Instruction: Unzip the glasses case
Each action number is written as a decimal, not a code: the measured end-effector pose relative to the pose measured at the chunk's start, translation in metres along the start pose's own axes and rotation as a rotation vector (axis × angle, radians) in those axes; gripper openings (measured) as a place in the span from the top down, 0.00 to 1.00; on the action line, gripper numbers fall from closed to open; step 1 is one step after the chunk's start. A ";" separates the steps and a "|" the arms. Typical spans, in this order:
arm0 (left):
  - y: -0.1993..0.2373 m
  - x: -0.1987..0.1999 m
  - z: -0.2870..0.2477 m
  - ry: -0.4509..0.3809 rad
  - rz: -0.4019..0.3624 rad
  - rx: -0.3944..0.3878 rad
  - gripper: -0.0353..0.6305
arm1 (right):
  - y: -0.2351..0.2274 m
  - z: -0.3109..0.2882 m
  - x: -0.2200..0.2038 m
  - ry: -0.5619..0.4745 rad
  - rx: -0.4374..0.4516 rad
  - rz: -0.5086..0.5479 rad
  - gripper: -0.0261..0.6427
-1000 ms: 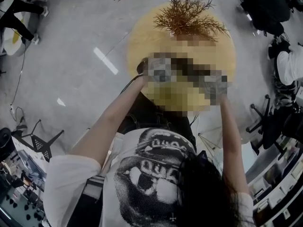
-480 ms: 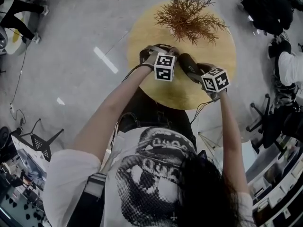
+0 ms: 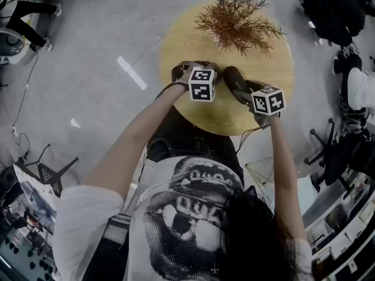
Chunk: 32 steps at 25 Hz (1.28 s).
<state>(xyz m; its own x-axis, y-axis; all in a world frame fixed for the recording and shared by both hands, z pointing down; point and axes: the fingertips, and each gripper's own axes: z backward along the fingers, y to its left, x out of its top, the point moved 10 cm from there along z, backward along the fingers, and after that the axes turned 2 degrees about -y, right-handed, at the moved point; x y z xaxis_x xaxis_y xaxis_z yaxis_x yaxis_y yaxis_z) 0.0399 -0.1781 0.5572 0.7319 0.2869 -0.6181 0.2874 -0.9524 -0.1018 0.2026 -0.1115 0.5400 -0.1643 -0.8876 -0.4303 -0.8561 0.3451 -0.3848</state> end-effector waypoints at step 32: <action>-0.081 0.014 -0.008 -0.180 0.329 0.027 0.93 | 0.007 -0.019 0.011 -0.323 -0.056 -0.762 0.54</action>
<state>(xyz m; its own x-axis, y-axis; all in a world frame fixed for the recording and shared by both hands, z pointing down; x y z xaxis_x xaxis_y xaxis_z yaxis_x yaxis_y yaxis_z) 0.0317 -0.0957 0.5624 0.6613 -0.0551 -0.7481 0.0368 -0.9937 0.1057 0.1858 -0.1248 0.5479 0.6120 -0.7378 -0.2848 -0.7006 -0.3389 -0.6279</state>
